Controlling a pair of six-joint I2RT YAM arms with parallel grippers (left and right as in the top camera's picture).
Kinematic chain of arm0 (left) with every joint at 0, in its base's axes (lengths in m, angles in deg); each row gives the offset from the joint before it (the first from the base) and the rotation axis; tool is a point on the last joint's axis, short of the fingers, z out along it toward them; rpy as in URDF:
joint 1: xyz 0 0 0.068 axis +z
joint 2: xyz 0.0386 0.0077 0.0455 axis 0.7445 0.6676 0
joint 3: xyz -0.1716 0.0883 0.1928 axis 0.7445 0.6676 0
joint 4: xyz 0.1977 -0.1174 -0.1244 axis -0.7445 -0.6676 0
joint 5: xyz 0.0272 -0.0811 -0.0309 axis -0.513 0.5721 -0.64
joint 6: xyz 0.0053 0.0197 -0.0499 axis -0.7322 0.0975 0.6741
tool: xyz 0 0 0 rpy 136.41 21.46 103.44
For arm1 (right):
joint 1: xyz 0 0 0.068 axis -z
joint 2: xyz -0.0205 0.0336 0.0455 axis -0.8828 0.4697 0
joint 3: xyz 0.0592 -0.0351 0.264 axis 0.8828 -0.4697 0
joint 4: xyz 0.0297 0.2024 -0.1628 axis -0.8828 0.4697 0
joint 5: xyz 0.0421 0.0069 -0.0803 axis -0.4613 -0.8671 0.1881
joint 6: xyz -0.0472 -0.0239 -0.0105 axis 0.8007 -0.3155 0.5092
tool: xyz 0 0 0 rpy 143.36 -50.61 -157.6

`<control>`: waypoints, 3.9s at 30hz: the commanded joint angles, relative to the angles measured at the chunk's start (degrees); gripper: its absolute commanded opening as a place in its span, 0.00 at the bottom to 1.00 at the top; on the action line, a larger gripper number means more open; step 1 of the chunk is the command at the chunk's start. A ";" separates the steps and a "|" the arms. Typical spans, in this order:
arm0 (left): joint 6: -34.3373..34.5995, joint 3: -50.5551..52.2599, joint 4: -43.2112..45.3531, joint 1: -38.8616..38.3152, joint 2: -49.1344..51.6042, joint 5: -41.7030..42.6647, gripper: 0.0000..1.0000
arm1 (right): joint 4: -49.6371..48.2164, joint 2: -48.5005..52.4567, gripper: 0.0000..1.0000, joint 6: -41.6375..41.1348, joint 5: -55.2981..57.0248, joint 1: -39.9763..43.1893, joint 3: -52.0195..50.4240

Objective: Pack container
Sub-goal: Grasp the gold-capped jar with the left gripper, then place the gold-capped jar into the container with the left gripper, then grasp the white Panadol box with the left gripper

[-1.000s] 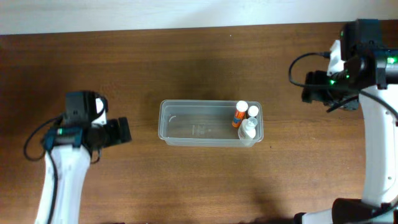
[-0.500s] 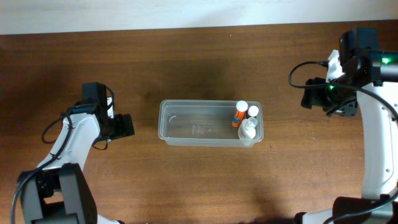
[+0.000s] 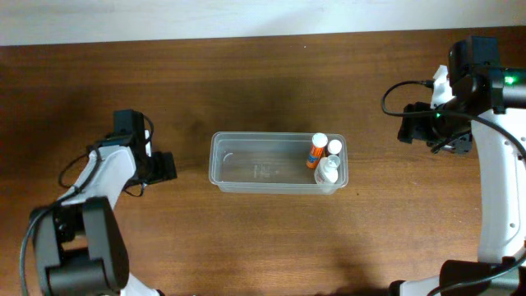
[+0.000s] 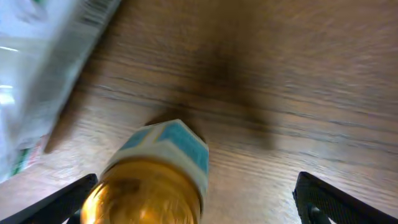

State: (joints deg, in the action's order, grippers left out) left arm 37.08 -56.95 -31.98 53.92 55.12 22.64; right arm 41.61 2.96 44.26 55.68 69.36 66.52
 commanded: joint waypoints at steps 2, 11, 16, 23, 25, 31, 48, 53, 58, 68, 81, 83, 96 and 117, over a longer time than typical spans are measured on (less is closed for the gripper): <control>0.50 -0.68 1.07 0.37 2.58 -0.46 0.99 | 0.04 0.04 0.73 0.63 -0.79 0.20 -0.35; 0.48 -0.68 2.99 0.37 2.58 -0.50 0.92 | 0.02 0.04 0.73 0.63 -0.76 0.20 -0.35; 0.48 -0.68 2.99 0.37 2.58 -0.52 0.65 | 0.02 0.04 0.73 0.63 -0.76 0.20 -0.35; 0.46 -0.68 2.89 0.37 2.58 -3.04 0.50 | 0.04 0.04 0.73 0.63 -0.76 0.20 -0.35; 0.48 -0.68 2.89 0.37 2.51 -3.04 0.49 | 0.04 0.04 0.73 0.63 -0.76 0.20 -0.35; 0.48 -1.92 1.49 -0.85 0.07 -2.99 0.41 | 0.04 0.04 0.73 0.63 -0.76 0.20 -0.35; 0.85 -9.66 -6.80 -30.16 -21.97 -2.80 0.27 | 0.07 0.04 0.73 0.63 -0.79 0.20 -0.35; 1.60 -9.66 -2.97 -39.56 -17.62 -2.51 0.28 | 0.07 0.04 0.73 0.61 -0.81 0.20 -0.35; 1.66 -9.66 4.96 -45.11 -9.20 0.66 0.28 | 0.15 0.04 0.73 0.61 -0.81 0.20 -0.35; 6.54 -9.68 12.66 -46.31 4.61 9.33 0.36 | 0.24 0.04 0.73 0.63 -0.81 0.20 -0.35; 5.22 -16.11 2.60 -39.76 -6.84 0.07 0.87 | 0.44 0.04 0.73 0.83 -0.79 0.20 -0.35; 5.22 -17.14 -0.92 -35.98 -11.65 -4.70 0.99 | 0.35 0.04 0.73 0.83 -0.79 0.20 -0.35; -9.60 -17.35 -10.71 3.91 -12.46 2.38 0.99 | -0.22 0.04 0.73 0.81 -0.81 0.20 -0.35; -14.12 -17.35 -3.43 13.11 15.72 4.79 0.99 | -0.26 0.04 0.73 0.83 -0.79 0.20 -0.35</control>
State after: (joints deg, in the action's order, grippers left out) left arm 23.94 -74.54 -35.34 66.99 69.35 27.64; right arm 41.39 2.96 45.02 55.66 69.36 66.46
